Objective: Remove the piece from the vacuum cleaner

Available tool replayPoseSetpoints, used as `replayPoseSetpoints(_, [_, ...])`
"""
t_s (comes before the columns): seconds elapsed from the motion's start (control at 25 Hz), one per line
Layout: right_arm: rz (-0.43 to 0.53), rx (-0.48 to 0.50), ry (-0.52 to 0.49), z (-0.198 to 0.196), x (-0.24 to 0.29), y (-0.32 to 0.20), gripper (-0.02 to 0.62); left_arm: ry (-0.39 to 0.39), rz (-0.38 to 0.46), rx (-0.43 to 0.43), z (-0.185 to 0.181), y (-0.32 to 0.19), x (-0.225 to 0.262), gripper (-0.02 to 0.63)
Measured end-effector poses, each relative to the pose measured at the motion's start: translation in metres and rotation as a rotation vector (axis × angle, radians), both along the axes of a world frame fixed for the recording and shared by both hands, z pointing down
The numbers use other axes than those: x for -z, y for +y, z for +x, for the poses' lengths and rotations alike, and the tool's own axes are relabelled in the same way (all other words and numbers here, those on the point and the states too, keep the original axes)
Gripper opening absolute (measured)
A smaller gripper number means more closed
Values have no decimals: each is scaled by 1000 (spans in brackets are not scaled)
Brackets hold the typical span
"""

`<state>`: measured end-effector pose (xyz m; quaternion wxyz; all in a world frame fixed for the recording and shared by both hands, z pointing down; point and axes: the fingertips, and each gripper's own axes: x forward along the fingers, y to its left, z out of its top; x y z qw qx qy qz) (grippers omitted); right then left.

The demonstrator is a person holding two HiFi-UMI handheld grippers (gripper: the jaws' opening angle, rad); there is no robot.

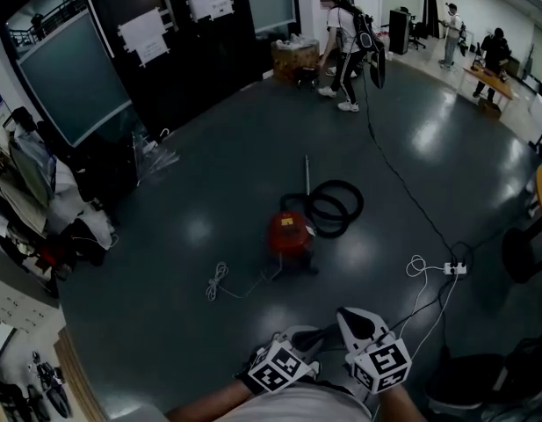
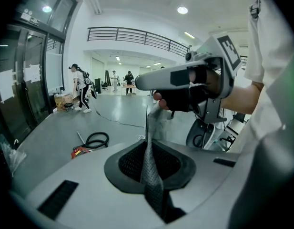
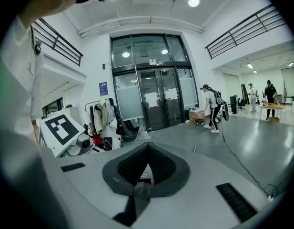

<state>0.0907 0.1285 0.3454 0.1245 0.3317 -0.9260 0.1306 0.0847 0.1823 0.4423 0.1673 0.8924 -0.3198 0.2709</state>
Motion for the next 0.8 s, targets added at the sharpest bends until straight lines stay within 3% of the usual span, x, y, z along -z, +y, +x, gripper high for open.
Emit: replayPoseSetpoints(0.8, [5,16,-7,1,6,14,15,-9,31,16,-1,6,16,31])
